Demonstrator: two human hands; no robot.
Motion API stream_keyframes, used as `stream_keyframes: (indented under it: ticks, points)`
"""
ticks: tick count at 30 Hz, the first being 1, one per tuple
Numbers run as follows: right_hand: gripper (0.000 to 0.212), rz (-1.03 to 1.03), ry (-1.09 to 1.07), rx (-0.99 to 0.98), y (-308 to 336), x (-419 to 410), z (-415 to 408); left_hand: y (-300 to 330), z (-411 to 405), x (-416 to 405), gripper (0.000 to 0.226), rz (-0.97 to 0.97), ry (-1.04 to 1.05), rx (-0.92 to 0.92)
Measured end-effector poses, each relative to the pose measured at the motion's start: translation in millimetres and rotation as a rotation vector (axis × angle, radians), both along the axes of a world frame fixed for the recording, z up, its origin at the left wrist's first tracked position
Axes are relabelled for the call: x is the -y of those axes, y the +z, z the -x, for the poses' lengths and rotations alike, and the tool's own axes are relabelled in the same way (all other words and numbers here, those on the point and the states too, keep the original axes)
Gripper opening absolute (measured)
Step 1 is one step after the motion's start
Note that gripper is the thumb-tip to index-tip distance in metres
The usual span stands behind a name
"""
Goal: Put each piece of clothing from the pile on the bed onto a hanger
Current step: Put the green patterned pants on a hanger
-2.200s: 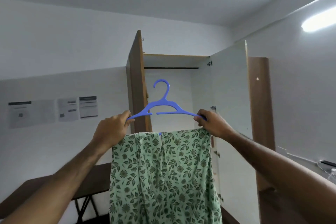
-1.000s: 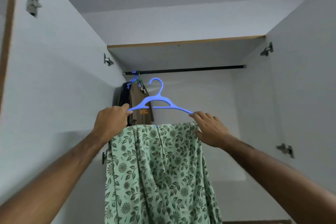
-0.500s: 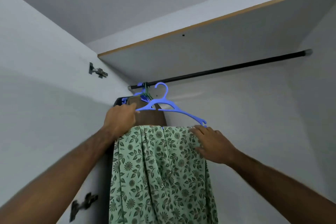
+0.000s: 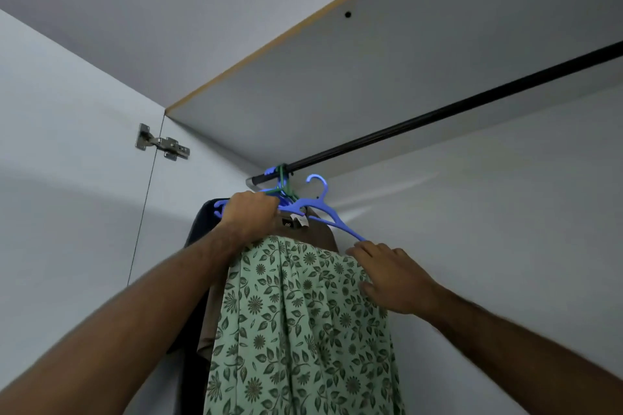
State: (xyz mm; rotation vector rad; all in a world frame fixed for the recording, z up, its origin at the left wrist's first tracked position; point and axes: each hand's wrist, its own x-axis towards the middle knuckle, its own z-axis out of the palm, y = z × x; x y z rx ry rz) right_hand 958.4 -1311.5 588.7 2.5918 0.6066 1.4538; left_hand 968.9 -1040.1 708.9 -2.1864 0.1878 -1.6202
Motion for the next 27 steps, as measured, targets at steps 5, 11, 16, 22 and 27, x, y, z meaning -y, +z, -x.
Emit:
stream_keyframes:
  ticks: [5, 11, 16, 22, 27]
  points:
    - [0.054, -0.032, 0.050, 0.060, 24, -15, -56, 35, -45, -2, 0.018, 0.039, 0.119, 0.064]
    - [0.052, -0.030, 0.092, 0.090, 46, -25, -104, 57, -85, 7, 0.038, 0.070, 0.105, 0.094]
    - [0.051, -0.045, 0.154, 0.108, 52, -26, -128, 66, -95, 10, 0.046, 0.072, 0.156, 0.185]
    - [0.050, -0.020, 0.199, 0.096, 49, -33, -156, 68, -96, 20, 0.037, 0.051, 0.236, 0.201]
    - [0.056, -0.075, 0.293, 0.083, 63, -40, -160, 78, -81, 22, 0.021, 0.016, 0.295, 0.252]
